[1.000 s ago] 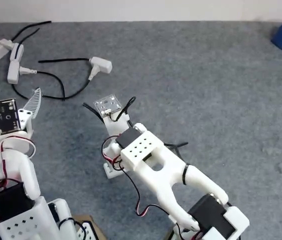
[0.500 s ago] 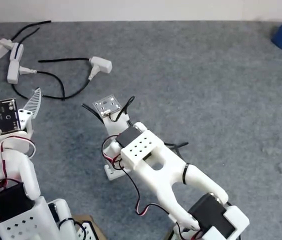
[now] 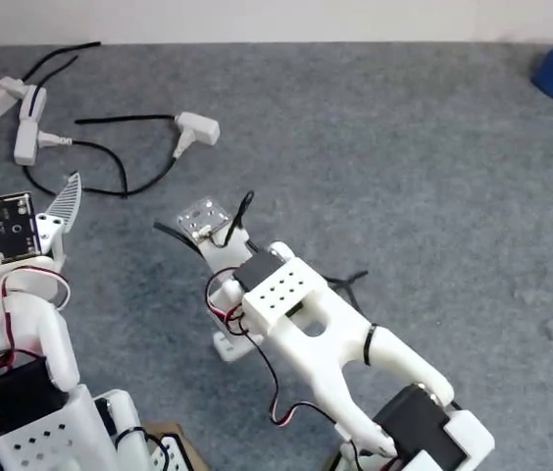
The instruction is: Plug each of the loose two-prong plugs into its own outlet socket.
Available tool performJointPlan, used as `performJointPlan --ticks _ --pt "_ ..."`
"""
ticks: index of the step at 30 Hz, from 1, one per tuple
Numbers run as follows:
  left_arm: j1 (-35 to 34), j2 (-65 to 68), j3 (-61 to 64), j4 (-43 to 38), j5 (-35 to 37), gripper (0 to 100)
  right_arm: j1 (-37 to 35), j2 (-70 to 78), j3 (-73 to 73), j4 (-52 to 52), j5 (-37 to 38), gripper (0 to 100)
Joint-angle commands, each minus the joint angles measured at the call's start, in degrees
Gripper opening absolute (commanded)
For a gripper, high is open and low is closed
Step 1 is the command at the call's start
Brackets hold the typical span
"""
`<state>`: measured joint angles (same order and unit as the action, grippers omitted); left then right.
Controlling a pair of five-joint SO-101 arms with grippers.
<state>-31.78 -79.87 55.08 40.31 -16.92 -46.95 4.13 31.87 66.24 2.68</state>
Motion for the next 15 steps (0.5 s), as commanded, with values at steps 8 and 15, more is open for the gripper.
performJointPlan --ticks 8,15 --pt "-0.04 0.04 -2.24 0.18 0.44 38 9.1 0.13 5.93 3.38 7.82 0.5" --pt "-0.4 0.04 -2.07 0.18 0.44 38 9.1 -6.55 8.48 -9.36 3.78 0.5"
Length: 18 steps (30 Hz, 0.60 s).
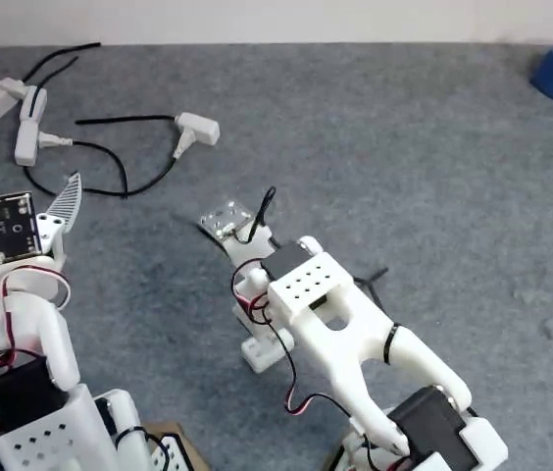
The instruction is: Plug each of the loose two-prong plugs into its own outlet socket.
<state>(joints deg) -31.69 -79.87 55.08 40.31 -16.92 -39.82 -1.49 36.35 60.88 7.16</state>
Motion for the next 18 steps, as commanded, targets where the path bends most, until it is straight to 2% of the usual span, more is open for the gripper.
performJointPlan --ticks 1,4,15,18 --pt "-0.48 0.04 -2.07 0.18 0.35 38 1.89 -1.45 4.88 -5.23 -0.79 0.5" --pt "-0.48 0.04 -2.07 0.18 0.35 38 1.89 -2.95 7.69 -8.04 -0.79 0.5" --pt "-0.4 0.04 -1.45 0.26 0.44 38 2.33 -7.87 10.51 -6.55 -0.7 0.6" --pt "-0.4 0.04 0.13 0.18 0.44 38 3.56 -11.38 9.89 -9.54 -3.34 0.6"
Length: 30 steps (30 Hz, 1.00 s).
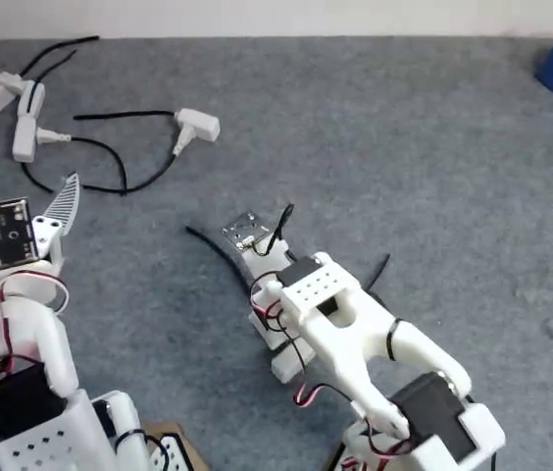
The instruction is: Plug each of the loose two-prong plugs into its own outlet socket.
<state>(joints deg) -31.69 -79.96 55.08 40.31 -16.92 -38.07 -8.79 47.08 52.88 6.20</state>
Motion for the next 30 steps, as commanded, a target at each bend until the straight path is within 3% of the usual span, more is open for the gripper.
performJointPlan --ticks 1,10,14,19,24,30 --pt "-0.4 0.13 0.66 0.18 0.44 38 2.59 -5.49 -1.63 -2.51 -3.16 0.6" --pt "-0.13 0.13 1.8 -0.09 -0.62 38 11.56 -8.31 -16.4 -4.35 -8.26 0.6" --pt "0.13 0.13 3.12 -0.18 -0.7 38 13.58 -8.4 -19.21 -10.86 -12.92 0.6" --pt "0.48 0.13 4.26 0.09 -0.88 38 13.76 -8.92 -6.2 -20.79 -18.9 0.6" --pt "0.48 0.04 5.41 0.09 -0.88 38 13.93 -15.34 8.48 -31.96 -18.64 0.6" --pt "0.31 0.04 5.32 -0.09 -0.88 38 14.2 -33.36 23.78 -35.91 -14.51 0.6"
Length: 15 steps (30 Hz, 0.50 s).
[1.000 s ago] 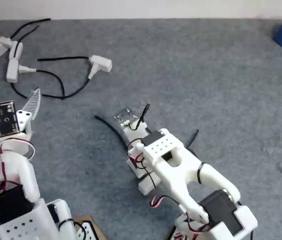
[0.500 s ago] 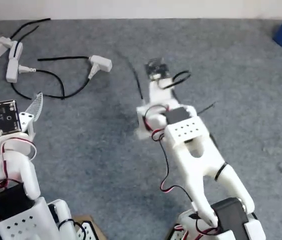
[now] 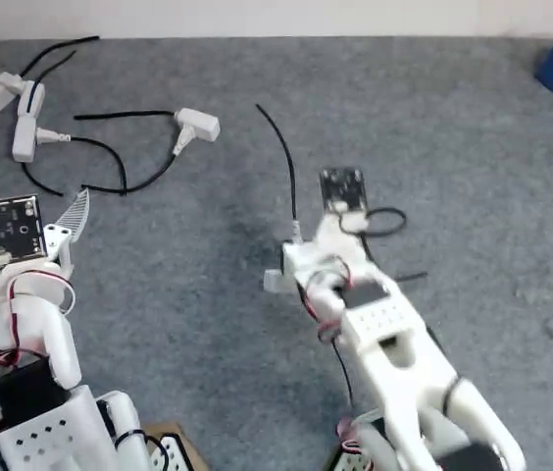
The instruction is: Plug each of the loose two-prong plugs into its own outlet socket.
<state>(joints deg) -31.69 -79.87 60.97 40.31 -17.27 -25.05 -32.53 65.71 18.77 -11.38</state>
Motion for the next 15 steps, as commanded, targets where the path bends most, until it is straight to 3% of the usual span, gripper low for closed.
performJointPlan --ticks 1,8,15 --pt "0.31 -0.04 -0.57 -0.09 -0.53 38 1.71 -12.62 7.87 -1.63 3.96 0.6" --pt "0.66 -0.04 -0.22 0.09 -0.53 38 5.14 -33.01 18.86 4.09 13.54 0.9" --pt "4.0 -0.04 -0.22 0.7 -0.44 38 8.4 -39.52 12.18 1.27 15.03 0.6"
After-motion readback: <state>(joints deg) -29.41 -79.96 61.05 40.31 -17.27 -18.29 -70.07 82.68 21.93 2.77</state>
